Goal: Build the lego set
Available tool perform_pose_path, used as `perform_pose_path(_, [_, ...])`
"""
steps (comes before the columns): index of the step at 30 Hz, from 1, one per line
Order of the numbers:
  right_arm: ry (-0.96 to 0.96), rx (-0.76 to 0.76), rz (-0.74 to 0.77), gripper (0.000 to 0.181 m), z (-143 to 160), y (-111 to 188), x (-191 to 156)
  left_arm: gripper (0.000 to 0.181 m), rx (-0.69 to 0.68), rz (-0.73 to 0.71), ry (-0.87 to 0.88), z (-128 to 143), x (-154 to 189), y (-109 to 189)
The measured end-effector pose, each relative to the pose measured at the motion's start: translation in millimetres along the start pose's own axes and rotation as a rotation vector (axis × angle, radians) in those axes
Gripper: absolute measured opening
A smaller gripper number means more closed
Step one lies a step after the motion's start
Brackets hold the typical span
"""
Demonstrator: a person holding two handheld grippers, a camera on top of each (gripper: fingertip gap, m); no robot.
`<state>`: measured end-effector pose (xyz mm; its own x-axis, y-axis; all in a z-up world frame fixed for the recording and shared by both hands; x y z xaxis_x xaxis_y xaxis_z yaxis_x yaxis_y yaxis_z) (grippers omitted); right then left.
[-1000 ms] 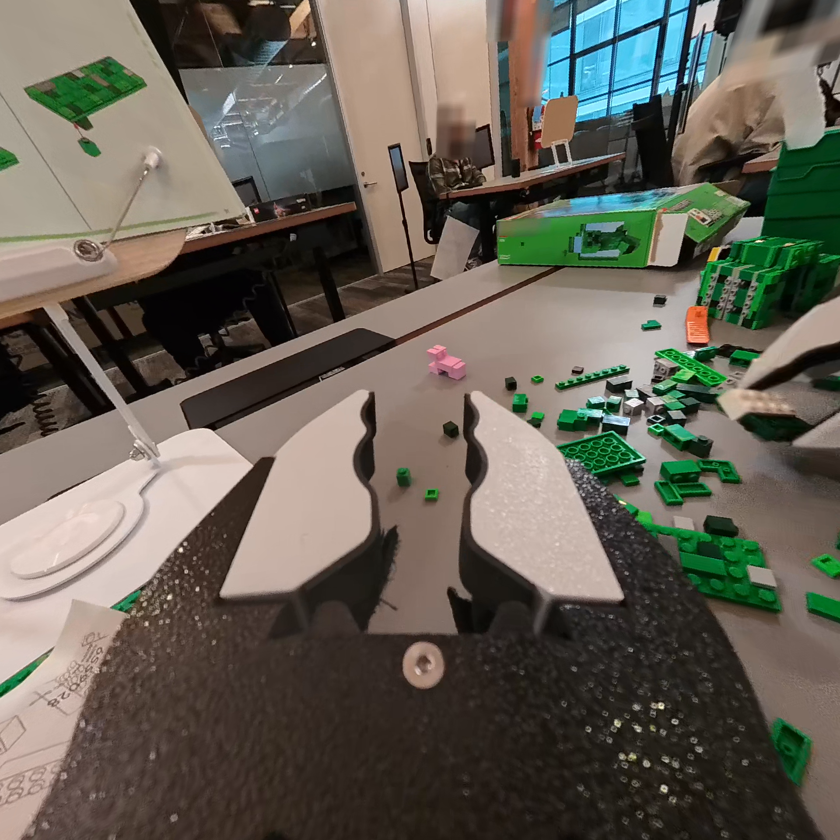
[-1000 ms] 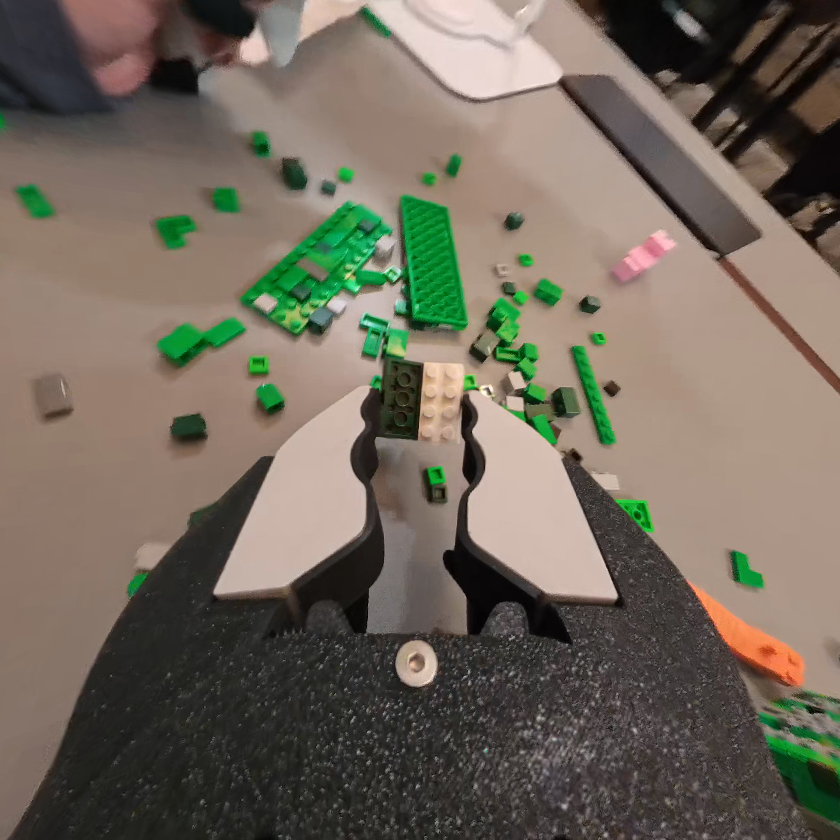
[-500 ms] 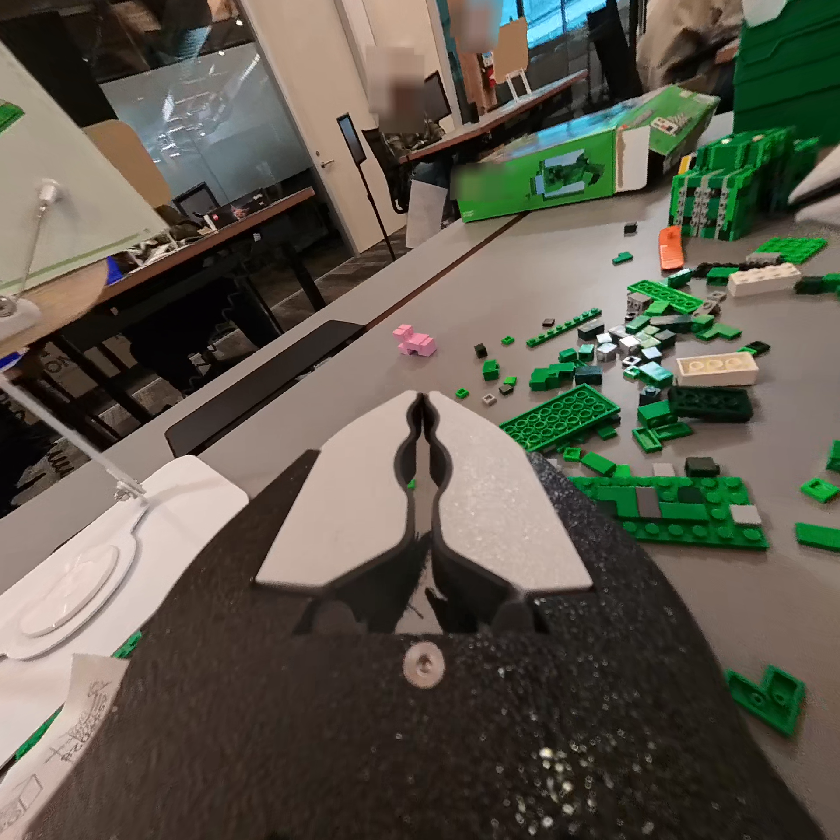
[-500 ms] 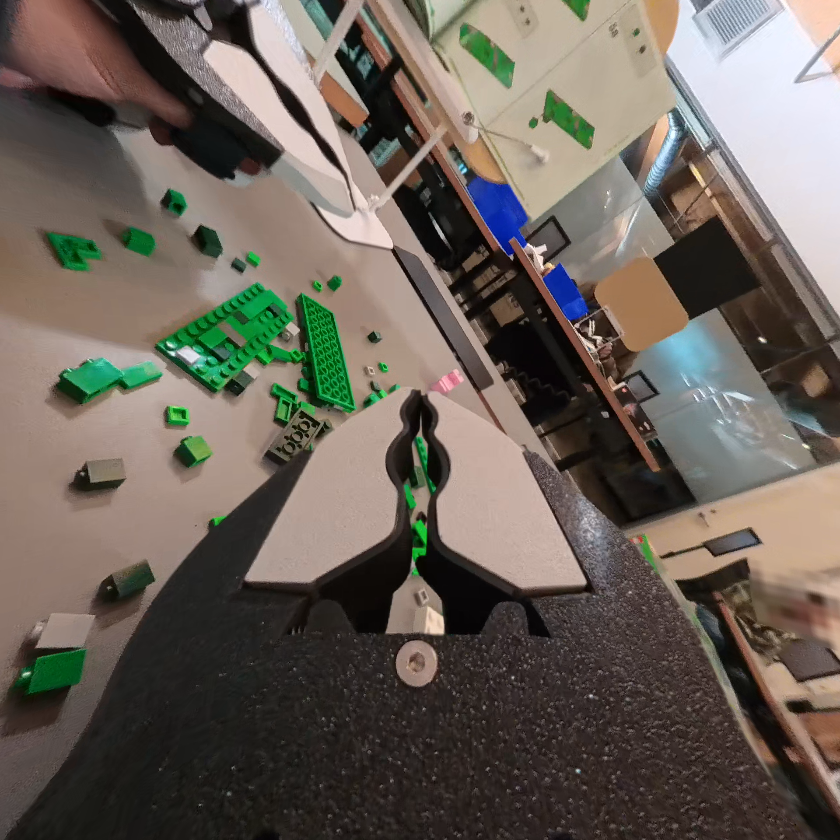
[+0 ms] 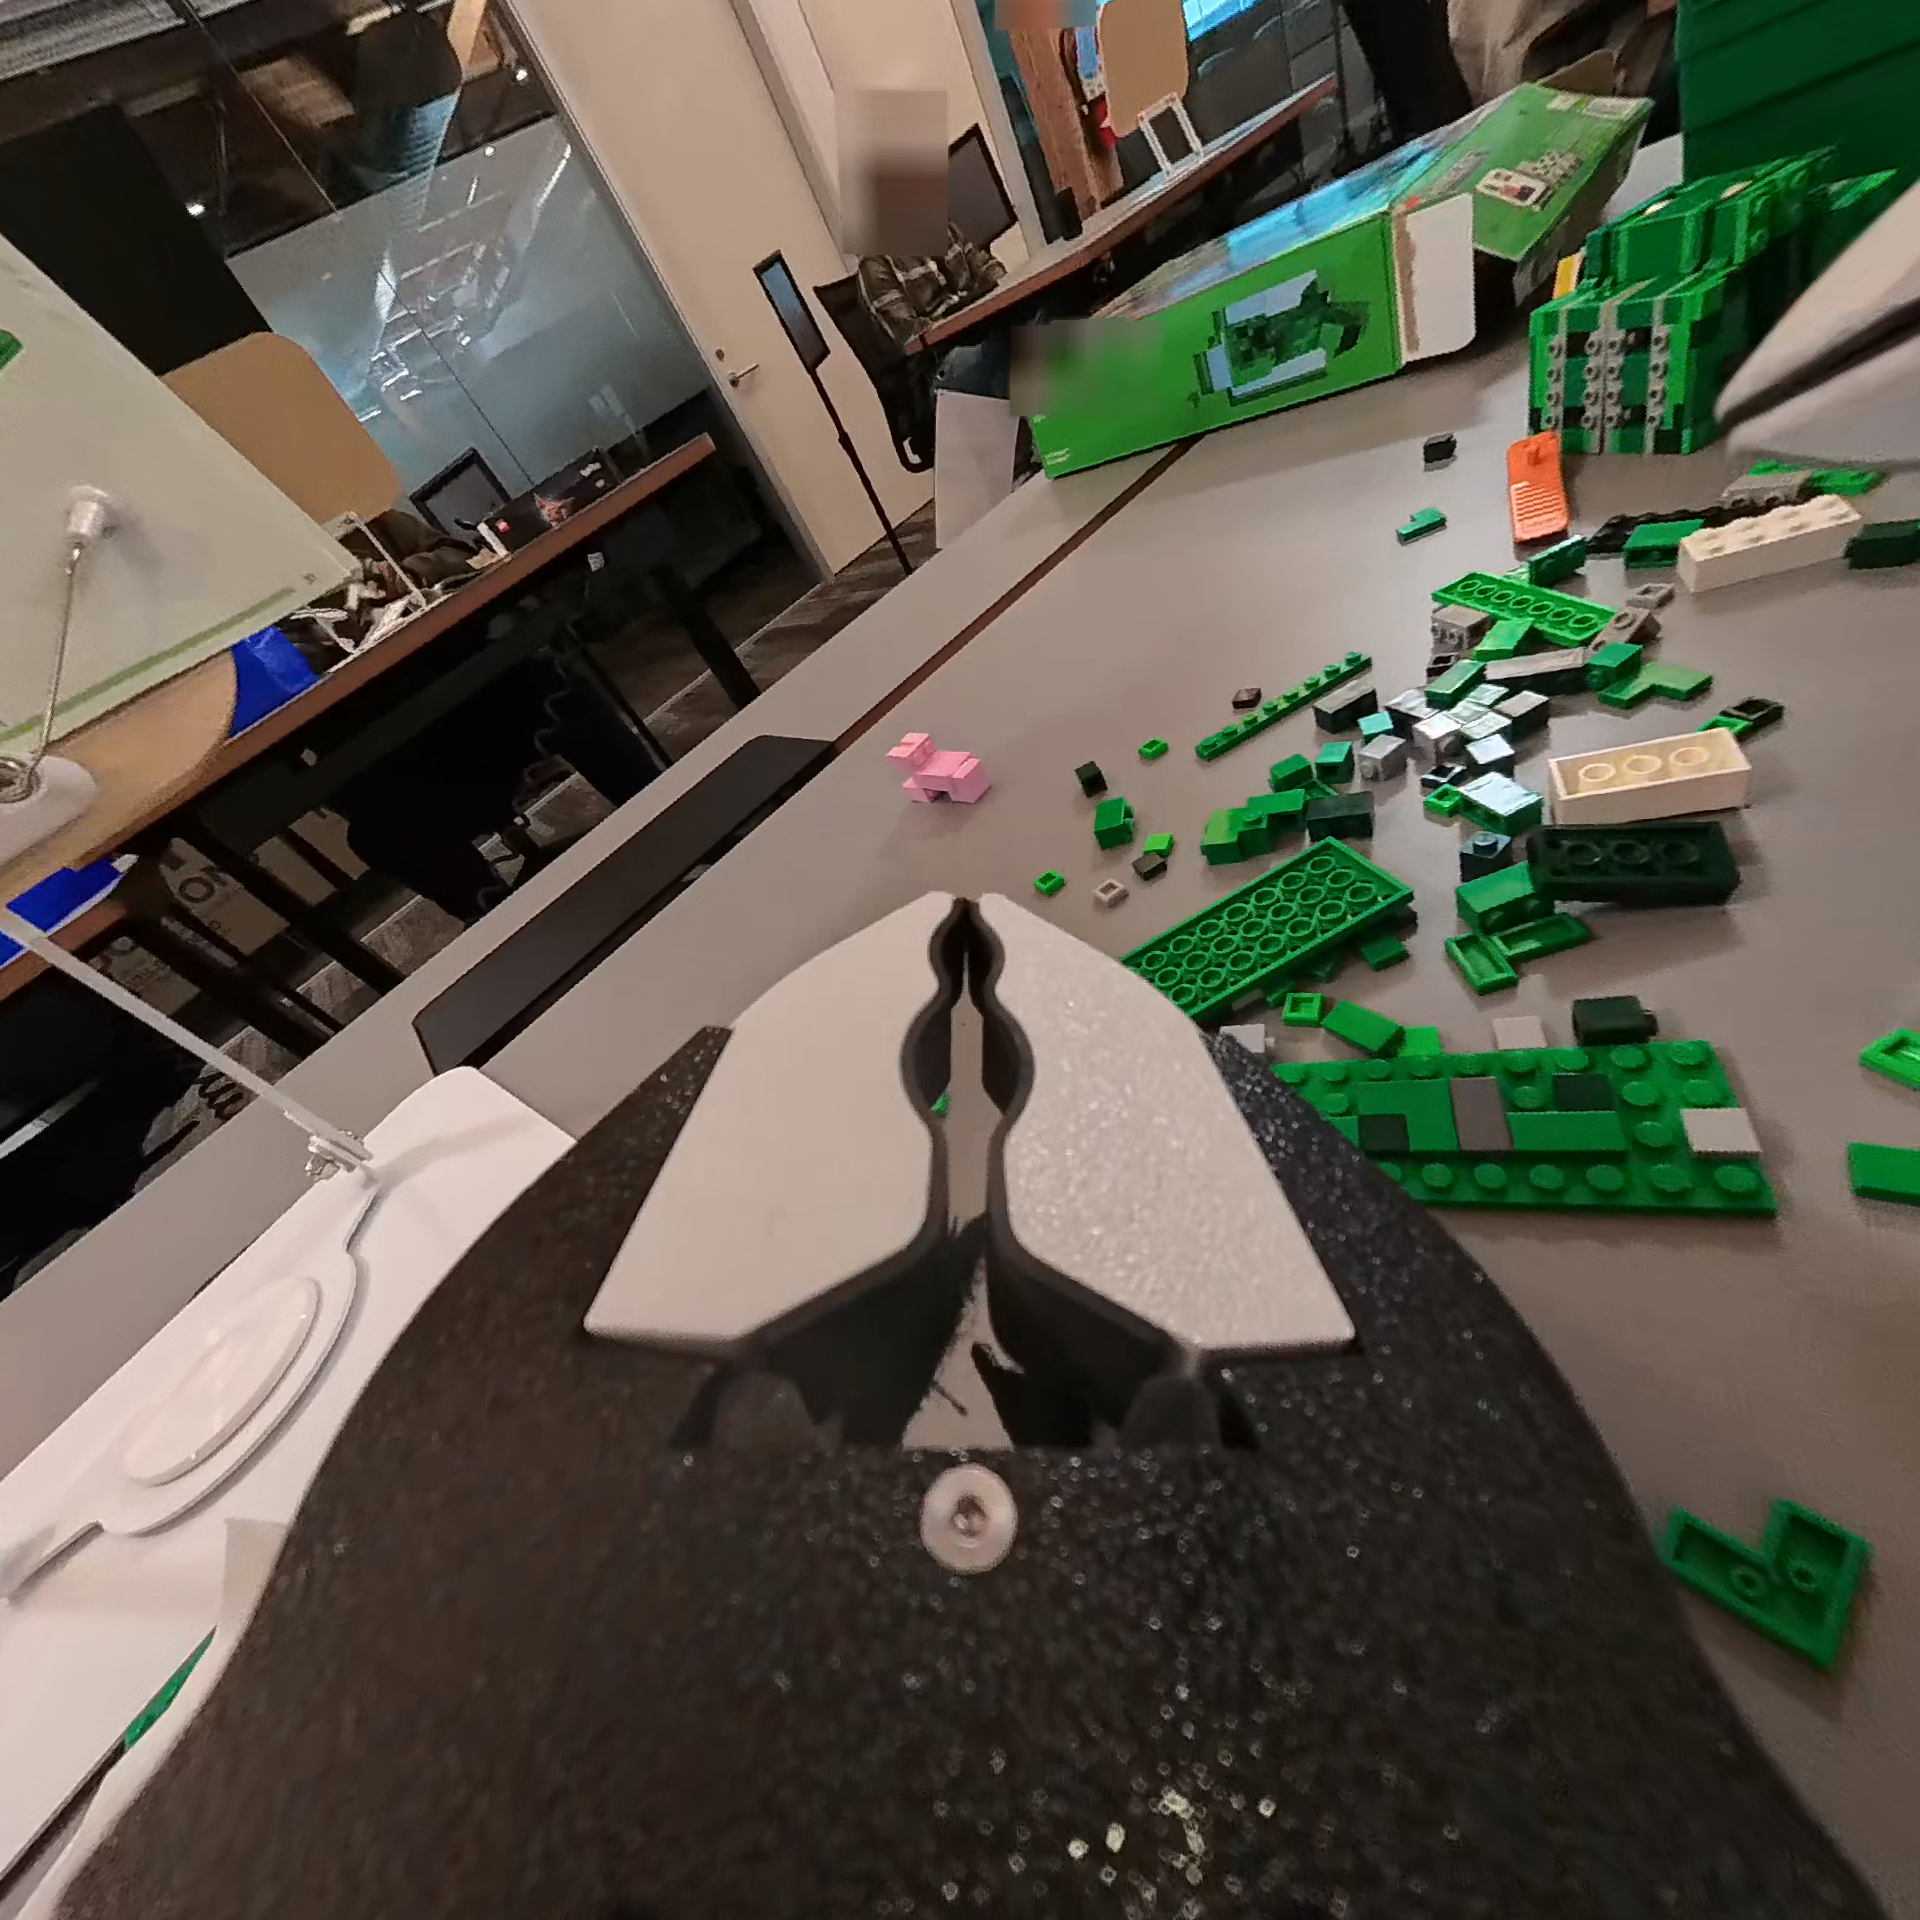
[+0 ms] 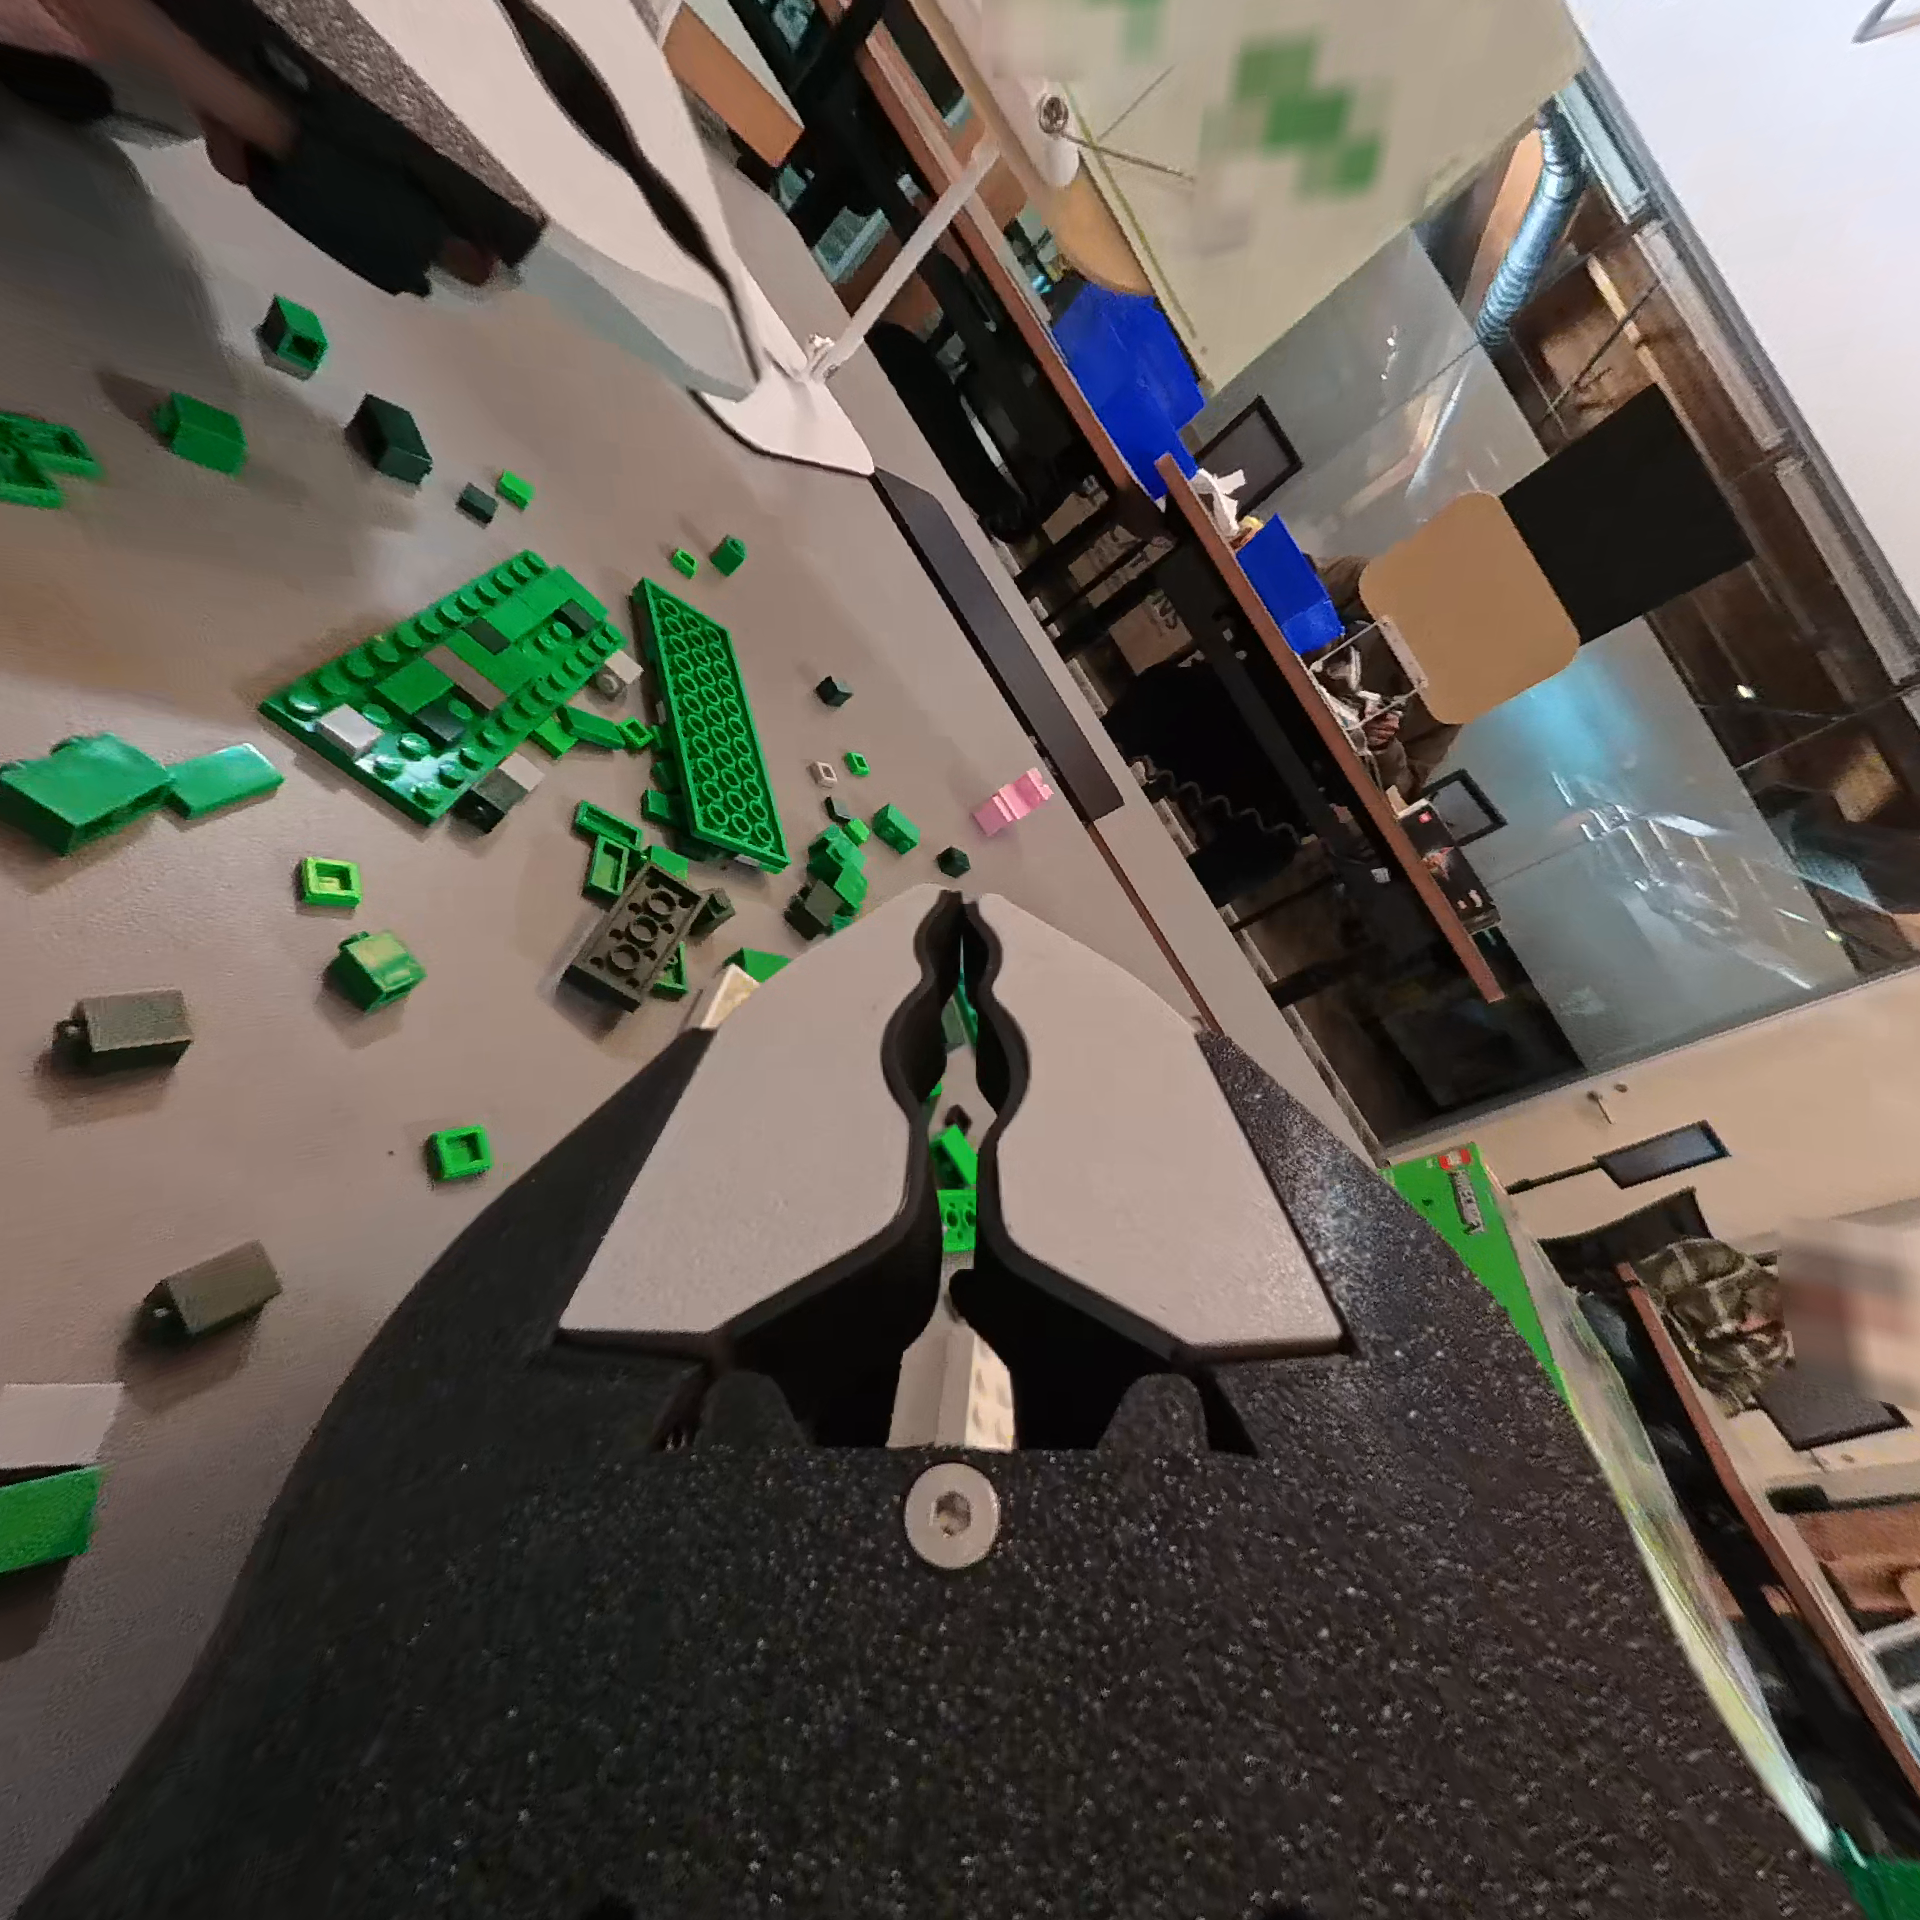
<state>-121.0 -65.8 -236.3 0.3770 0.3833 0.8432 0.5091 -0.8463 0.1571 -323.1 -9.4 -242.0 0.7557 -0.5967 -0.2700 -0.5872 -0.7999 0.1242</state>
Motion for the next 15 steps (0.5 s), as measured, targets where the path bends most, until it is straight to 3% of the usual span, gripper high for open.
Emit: perform_pose_path(15, [-0.172, 0.075, 0.138, 0.000, 19.6, -0.2, 14.7, 0.000, 0.010, -0.014, 0.022, -0.8, -2.5, 0.4])
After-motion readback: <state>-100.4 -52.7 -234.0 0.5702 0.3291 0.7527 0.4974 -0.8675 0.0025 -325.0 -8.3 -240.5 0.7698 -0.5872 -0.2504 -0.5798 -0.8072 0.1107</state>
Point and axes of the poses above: each gripper's, where its closed fingertips meet, y back along the fingers, z out of its underside, x = y × z across the jaws, the point moved 6 cm from there along y, back along the fingers, and after that the axes turned 10 degrees about y, right-handed, at the moved point
